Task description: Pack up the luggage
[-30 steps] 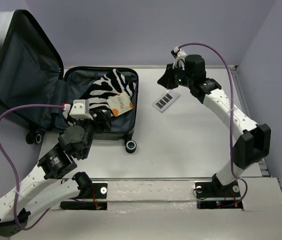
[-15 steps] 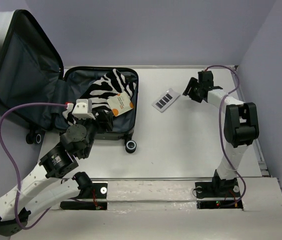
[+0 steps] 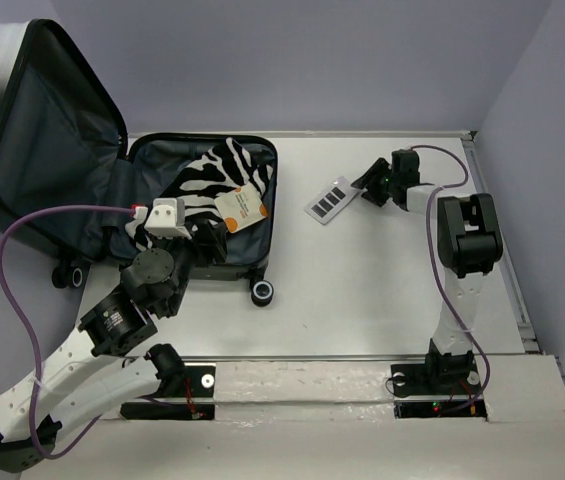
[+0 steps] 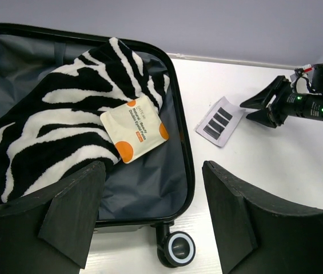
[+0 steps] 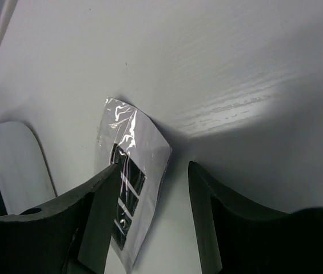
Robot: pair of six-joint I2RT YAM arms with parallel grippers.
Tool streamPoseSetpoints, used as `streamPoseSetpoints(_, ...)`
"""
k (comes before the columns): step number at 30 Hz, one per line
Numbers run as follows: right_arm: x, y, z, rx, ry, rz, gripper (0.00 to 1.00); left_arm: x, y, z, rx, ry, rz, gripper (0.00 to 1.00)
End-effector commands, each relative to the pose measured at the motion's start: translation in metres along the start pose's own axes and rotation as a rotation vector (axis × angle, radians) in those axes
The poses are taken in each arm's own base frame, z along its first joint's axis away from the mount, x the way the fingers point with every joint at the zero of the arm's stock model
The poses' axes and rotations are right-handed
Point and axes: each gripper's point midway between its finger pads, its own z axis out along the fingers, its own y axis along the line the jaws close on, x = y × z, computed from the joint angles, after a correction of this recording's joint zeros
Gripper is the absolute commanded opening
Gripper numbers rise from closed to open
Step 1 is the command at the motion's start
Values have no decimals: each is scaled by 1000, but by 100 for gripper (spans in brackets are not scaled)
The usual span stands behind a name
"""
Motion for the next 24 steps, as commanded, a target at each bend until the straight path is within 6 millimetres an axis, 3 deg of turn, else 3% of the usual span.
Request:
streamPoseSetpoints(1, 2, -1, 19, -79, 13, 122, 54, -8, 0, 3, -7, -31, -7, 81)
streamPoseSetpoints(4, 15, -2, 26, -124, 47, 202, 47, -8, 0, 3, -10, -33, -8, 81)
streamPoseSetpoints(7, 21, -8, 27, -156, 53, 263, 33, -7, 1, 3, -14, -31, -5, 80)
streamPoseSetpoints(9, 20, -7, 27, -166, 44, 269, 23, -7, 1, 3, -12, -30, -3, 81)
streamPoseSetpoints(10, 16, -9, 26, -168, 36, 271, 13, -7, 1, 3, -12, -30, -3, 81)
streamPoseSetpoints(14, 4, 7, 4, -229, -28, 224, 7, -7, 1, 3, -12, -29, -4, 81)
streamPoseSetpoints(15, -13, 27, -12, -283, -81, 177, 7, -7, 1, 3, -12, -31, -6, 81)
streamPoseSetpoints(18, -25, 51, -42, -359, -135, 92, 7, -8, 1, 3, -14, -33, -8, 81)
streamPoseSetpoints(20, -41, 83, -76, -447, -186, 37, 7, -11, 2, 2, -17, -40, -18, 81)
streamPoseSetpoints(22, -37, 107, -99, -519, -189, -12, 7, -11, 5, 2, -25, -46, -23, 82)
streamPoseSetpoints(24, -29, 148, -130, -622, -193, -74, 7, -12, 8, 2, -42, -51, -26, 82)
